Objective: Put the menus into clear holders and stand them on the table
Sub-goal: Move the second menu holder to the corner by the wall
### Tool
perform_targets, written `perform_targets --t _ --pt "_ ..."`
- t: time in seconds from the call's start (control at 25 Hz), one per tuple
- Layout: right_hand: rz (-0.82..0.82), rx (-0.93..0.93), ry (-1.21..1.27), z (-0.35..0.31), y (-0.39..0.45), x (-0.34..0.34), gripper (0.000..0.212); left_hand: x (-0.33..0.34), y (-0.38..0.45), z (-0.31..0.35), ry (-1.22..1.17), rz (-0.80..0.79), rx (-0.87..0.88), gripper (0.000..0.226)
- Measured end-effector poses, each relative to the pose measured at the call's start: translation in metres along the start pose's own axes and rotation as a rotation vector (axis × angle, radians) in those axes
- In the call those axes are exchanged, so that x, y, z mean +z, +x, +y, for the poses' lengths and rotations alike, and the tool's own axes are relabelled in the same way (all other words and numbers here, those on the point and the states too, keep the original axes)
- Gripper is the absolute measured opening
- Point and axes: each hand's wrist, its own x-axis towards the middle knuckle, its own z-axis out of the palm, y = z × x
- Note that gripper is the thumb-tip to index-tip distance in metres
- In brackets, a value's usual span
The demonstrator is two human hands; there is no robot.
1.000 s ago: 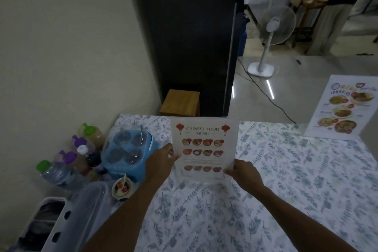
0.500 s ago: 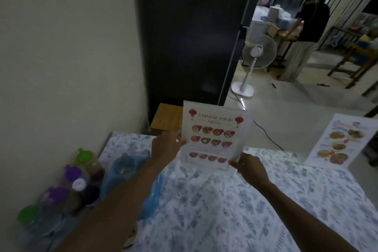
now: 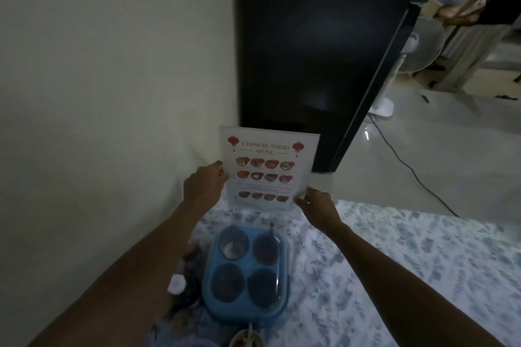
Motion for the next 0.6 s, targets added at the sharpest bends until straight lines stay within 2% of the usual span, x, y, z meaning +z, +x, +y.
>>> perform_targets --t 0.24,0.4,0.6 --pt "-0.058 -0.021 0.076 -0.030 0.047 0.046 0.018 -0.011 0.036 -0.042 0.038 -0.002 -0.070 0.023" --pt "-0.042 0.020 0.163 -0.036 0.065 0.061 0.015 -0.012 0.049 -0.049 0.078 -0.002 -0.065 0.021" --pt "-0.059 -0.020 0.135 -0.042 0.082 0.082 0.015 -0.008 0.042 -0.048 0.074 0.029 -0.111 0.026"
